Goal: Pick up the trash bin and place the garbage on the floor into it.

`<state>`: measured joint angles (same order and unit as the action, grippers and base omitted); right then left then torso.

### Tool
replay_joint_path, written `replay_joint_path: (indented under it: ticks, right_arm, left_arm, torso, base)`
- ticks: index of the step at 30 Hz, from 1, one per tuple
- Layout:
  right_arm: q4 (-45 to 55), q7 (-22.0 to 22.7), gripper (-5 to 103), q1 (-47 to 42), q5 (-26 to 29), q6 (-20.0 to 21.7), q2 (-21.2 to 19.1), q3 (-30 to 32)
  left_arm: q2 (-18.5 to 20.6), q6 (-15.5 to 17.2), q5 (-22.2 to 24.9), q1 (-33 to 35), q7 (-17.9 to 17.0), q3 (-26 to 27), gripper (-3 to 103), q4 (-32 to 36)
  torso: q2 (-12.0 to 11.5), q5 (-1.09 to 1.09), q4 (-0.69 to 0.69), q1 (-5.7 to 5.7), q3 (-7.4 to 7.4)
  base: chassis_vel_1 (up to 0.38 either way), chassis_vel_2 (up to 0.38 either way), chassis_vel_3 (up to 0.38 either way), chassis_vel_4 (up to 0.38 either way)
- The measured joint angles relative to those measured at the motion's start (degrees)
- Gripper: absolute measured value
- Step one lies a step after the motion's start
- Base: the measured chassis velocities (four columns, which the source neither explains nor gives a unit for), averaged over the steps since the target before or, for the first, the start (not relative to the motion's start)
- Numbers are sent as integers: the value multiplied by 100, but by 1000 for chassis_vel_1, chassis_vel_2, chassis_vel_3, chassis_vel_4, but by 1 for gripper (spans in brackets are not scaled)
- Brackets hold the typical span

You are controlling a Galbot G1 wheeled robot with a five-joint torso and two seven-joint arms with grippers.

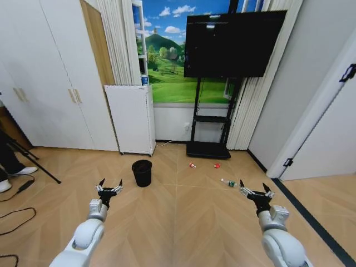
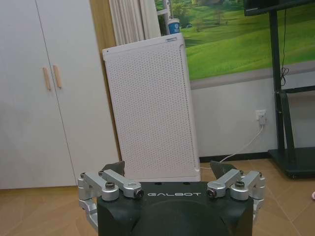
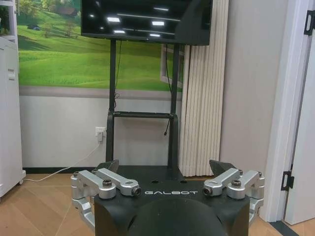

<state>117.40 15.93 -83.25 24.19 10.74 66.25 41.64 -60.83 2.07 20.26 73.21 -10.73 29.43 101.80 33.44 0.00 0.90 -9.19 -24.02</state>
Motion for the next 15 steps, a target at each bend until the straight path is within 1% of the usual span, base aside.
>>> replay_joint_path:
  ticks: [2,3,4,6,7,9,15]
  right_arm:
    - [-42,-13,100,1,-17,-20,21,-10]
    - [-54,-18,100,1,-24,-28,30,-10]
    - [-70,-22,100,1,-27,-38,44,-10]
    - [-80,-28,100,-1,-27,-47,54,-5]
    - [-81,-31,100,-6,-27,-53,58,3]
    - [-77,-49,100,-22,-11,-62,62,11]
    - [-23,-59,100,-41,15,-72,66,37]
  left_arm:
    - [-5,-13,-46,155,136,102,97,61]
    - [-7,-13,-64,194,154,131,97,87]
    - [-8,-13,-73,246,163,165,94,125]
    - [-11,-13,-78,272,163,185,94,147]
    - [-13,-13,-85,295,155,207,97,158]
    - [-26,-13,-87,329,137,230,98,177]
    - [-98,-13,-86,392,115,226,98,218]
  torso:
    - [-1,0,0,0,0]
    - [-1,0,0,0,0]
    - [-1,0,0,0,1]
    - [-1,0,0,0,1]
    - [-2,1,0,0,1]
    - [-2,0,1,0,1]
    - [-3,0,0,0,1]
  base:
    - [0,0,0,0]
    - [0,0,0,0]
    - [0,0,0,0]
    - [0,0,0,0]
    - [0,0,0,0]
    - [0,0,0,0]
    - [0,0,0,0]
